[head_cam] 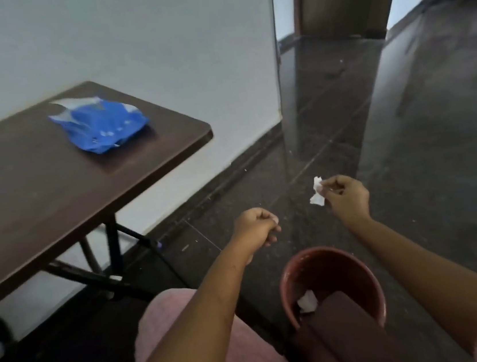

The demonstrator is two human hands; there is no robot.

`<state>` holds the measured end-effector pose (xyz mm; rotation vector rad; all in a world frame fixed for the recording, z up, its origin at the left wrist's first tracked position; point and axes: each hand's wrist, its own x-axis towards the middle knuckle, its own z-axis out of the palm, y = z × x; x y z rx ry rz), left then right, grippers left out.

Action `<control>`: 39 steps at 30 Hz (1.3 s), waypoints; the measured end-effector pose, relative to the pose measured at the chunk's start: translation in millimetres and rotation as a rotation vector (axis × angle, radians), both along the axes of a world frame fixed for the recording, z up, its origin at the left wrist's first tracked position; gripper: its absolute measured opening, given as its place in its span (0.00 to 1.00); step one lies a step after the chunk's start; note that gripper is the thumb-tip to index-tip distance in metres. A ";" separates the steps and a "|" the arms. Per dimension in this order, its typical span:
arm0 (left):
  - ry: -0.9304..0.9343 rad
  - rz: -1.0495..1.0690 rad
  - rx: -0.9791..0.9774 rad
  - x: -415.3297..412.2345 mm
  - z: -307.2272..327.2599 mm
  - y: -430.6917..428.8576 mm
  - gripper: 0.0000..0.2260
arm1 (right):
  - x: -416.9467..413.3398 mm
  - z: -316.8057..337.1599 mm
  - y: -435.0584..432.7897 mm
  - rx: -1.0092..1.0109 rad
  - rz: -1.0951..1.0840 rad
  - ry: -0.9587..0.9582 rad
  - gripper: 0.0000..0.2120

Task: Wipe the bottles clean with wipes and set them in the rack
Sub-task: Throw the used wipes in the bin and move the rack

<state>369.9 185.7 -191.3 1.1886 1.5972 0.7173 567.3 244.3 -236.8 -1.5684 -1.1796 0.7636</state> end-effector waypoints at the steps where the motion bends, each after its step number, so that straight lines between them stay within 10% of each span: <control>1: 0.021 0.006 -0.048 5.1 -16.5 3.6 0.05 | 2.0 -20.5 -0.6 -0.051 0.001 0.000 0.04; 24: 0.572 -0.418 -0.359 47.8 -210.6 8.5 0.07 | 5.5 -264.3 -98.9 -0.956 -0.008 -0.130 0.10; 39: 0.582 -0.402 -0.255 37.3 -181.2 7.1 0.07 | -3.8 -215.6 -86.1 -0.847 0.096 -0.202 0.07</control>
